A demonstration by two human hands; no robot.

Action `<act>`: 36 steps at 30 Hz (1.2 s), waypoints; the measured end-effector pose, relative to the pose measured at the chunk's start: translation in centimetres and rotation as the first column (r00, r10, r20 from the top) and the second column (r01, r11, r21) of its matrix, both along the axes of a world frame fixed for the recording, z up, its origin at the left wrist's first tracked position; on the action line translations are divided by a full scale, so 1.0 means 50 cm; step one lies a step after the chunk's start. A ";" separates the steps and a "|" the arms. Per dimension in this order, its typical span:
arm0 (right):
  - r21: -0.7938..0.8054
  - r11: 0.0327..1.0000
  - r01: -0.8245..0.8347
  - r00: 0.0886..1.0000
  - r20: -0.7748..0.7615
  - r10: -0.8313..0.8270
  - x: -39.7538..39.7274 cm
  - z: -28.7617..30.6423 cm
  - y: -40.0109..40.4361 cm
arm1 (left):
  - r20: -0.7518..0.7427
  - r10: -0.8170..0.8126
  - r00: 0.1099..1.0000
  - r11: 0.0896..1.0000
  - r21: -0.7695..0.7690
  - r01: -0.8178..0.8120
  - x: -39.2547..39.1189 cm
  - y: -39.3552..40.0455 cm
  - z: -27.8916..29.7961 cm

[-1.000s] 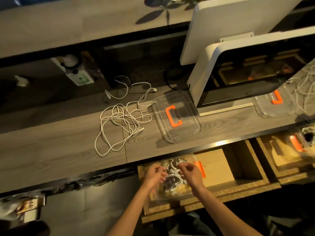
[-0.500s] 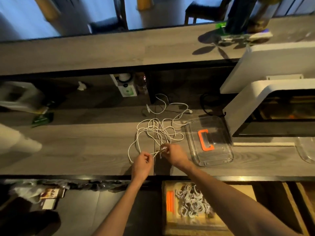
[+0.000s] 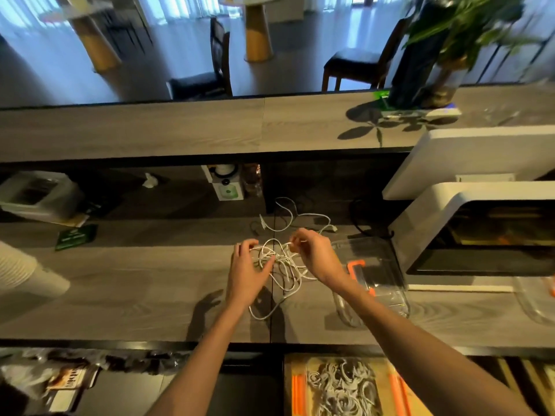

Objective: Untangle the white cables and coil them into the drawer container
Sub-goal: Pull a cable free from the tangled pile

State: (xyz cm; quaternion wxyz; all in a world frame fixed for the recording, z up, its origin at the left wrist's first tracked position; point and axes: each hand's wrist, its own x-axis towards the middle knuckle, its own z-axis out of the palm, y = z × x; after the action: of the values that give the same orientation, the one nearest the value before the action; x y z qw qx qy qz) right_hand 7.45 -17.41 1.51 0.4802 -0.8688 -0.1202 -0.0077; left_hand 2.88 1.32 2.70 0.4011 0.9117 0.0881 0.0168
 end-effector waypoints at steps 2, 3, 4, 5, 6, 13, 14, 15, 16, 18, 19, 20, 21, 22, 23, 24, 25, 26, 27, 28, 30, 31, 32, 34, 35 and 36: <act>0.079 0.997 -0.016 1.000 0.009 0.015 0.022 0.075 -0.017 | -0.012 -0.075 0.997 0.997 -0.020 0.075 0.041 -0.014 0.038; 0.114 0.993 -0.010 1.000 0.022 0.007 0.033 0.112 -0.025 | -0.013 -0.113 0.993 0.993 -0.041 0.113 0.063 -0.022 0.054; 0.162 0.987 -0.001 0.999 0.039 -0.006 0.041 0.150 -0.032 | -0.004 -0.163 0.987 0.984 -0.073 0.162 0.084 -0.030 0.067; 0.218 0.976 0.006 0.998 0.052 -0.018 0.053 0.187 -0.042 | 0.013 -0.208 0.978 0.972 -0.104 0.209 0.105 -0.041 0.087; 0.272 0.962 0.004 0.999 0.051 -0.019 0.059 0.215 -0.046 | 0.013 -0.238 0.971 0.962 -0.132 0.238 0.119 -0.047 0.091; 0.576 0.817 0.038 0.999 -0.015 -0.036 0.085 0.385 -0.124 | 0.032 -0.339 0.940 0.941 0.023 0.338 0.190 -0.146 0.109; 0.611 0.790 0.058 0.998 -0.026 -0.053 0.087 0.397 -0.138 | -0.012 -0.320 0.947 0.947 -0.037 0.319 0.191 -0.146 0.096; 0.653 0.752 0.084 0.996 -0.037 -0.079 0.094 0.414 -0.159 | -0.037 -0.346 0.937 0.938 0.017 0.347 0.194 -0.141 0.086; 0.697 0.706 0.125 0.992 -0.065 -0.111 0.097 0.426 -0.175 | -0.070 -0.389 0.918 0.917 0.061 0.394 0.188 -0.121 0.071; 0.774 0.597 0.211 0.977 -0.141 -0.163 0.103 0.447 -0.210 | -0.179 -0.408 0.895 0.906 0.042 0.421 0.179 -0.088 0.031; 0.793 0.556 0.251 0.967 -0.189 -0.168 0.104 0.450 -0.223 | -0.219 -0.400 0.890 0.908 0.041 0.418 0.176 -0.069 0.010; 0.796 0.532 0.287 0.958 -0.237 -0.162 0.103 0.448 -0.234 | -0.250 -0.367 0.896 0.920 0.046 0.390 0.169 -0.054 0.001; 0.796 0.514 0.319 0.948 -0.283 -0.150 0.101 0.442 -0.245 | -0.250 -0.350 0.903 0.924 0.067 0.377 0.167 -0.047 -0.001; 0.803 0.484 0.346 0.936 -0.328 -0.126 0.098 0.431 -0.253 | -0.253 -0.346 0.903 0.926 0.064 0.372 0.169 -0.038 -0.002; 0.828 0.422 0.369 0.926 -0.367 -0.089 0.097 0.420 -0.260 | -0.246 -0.336 0.909 0.935 0.029 0.353 0.170 -0.033 0.012; 0.855 0.341 0.392 0.915 -0.401 -0.048 0.092 0.413 -0.262 | -0.234 -0.310 0.922 0.950 -0.033 0.311 0.173 -0.029 0.028; 0.867 0.274 0.417 0.903 -0.430 -0.014 0.090 0.407 -0.263 | -0.202 -0.274 0.940 0.961 -0.074 0.265 0.177 -0.026 0.050; 0.864 0.246 0.440 0.890 -0.455 0.007 0.087 0.404 -0.262 | -0.149 -0.253 0.956 0.966 -0.096 0.241 0.185 -0.023 0.080; 0.850 0.264 0.455 0.880 -0.476 0.015 0.085 0.401 -0.260 | -0.093 -0.238 0.967 0.968 -0.102 0.228 0.194 -0.023 0.113; 0.829 0.323 0.457 0.873 -0.488 0.017 0.083 0.398 -0.256 | -0.036 -0.228 0.973 0.969 -0.107 0.223 0.205 -0.024 0.150; 0.738 0.526 0.423 0.873 -0.487 -0.019 0.080 0.390 -0.247 | 0.057 -0.226 0.972 0.965 -0.125 0.232 0.223 -0.031 0.228; 0.661 0.644 0.385 0.883 -0.466 -0.049 0.079 0.387 -0.241 | 0.100 -0.235 0.967 0.964 -0.103 0.245 0.233 -0.036 0.263; 0.569 0.752 0.332 0.900 -0.430 -0.072 0.077 0.387 -0.230 | 0.124 -0.260 0.958 0.961 -0.062 0.269 0.238 -0.043 0.301; 0.352 0.906 0.233 0.922 -0.377 -0.091 0.067 0.397 -0.200 | 0.114 -0.376 0.919 0.926 0.081 0.369 0.242 -0.066 0.364; 0.251 0.950 0.184 0.928 -0.364 -0.083 0.060 0.408 -0.182 | 0.106 -0.436 0.894 0.896 0.141 0.421 0.240 -0.081 0.394; 0.177 0.975 0.132 0.932 -0.357 -0.061 0.051 0.415 -0.165 | 0.092 -0.484 0.870 0.868 0.180 0.464 0.235 -0.097 0.419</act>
State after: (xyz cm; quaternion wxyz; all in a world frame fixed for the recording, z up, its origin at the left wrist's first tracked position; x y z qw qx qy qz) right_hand 10.01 -25.67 22.27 0.5771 -0.8091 0.0113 0.1108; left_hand 14.63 -3.52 23.64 0.3273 0.9299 -0.1672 -0.0144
